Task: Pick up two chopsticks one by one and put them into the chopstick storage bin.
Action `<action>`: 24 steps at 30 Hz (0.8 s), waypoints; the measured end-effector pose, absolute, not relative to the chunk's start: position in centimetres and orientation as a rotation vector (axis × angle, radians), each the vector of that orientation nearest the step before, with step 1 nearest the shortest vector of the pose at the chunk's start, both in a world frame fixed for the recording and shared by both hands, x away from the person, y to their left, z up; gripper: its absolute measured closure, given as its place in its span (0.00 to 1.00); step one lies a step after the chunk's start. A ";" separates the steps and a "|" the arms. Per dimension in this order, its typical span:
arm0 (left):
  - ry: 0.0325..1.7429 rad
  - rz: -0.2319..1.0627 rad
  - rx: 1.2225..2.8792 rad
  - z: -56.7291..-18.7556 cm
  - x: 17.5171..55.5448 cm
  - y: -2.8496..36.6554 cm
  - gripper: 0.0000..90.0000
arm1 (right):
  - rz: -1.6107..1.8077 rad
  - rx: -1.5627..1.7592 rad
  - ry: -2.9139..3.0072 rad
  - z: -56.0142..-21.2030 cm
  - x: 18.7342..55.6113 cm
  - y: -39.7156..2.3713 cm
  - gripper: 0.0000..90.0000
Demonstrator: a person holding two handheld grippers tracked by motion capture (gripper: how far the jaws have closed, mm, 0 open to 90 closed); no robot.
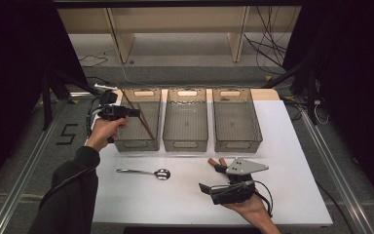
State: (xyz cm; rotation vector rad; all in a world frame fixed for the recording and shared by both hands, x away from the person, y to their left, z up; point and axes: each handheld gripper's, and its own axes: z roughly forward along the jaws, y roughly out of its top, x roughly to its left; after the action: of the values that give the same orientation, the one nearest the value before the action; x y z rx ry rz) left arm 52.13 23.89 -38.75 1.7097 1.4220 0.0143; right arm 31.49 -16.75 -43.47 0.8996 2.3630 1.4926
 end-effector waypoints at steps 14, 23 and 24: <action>1.429 -0.037 1.717 -40.1 52.6 23.1 0.93 | 1.484 0.897 2.357 -43.4 31.5 -16.8 0.20; 1.463 -0.019 1.721 -40.8 52.9 22.9 0.91 | 1.482 0.896 2.358 -43.3 31.5 -16.9 0.20; 1.468 -0.013 1.725 -40.8 52.9 22.9 0.91 | 1.480 0.895 2.358 -43.3 31.5 -16.9 0.20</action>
State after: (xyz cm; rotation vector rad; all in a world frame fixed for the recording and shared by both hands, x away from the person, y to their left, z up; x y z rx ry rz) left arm 52.92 22.86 -40.81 1.7248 1.4680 -0.0129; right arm 31.47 -16.87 -43.33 0.8952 2.3584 1.4804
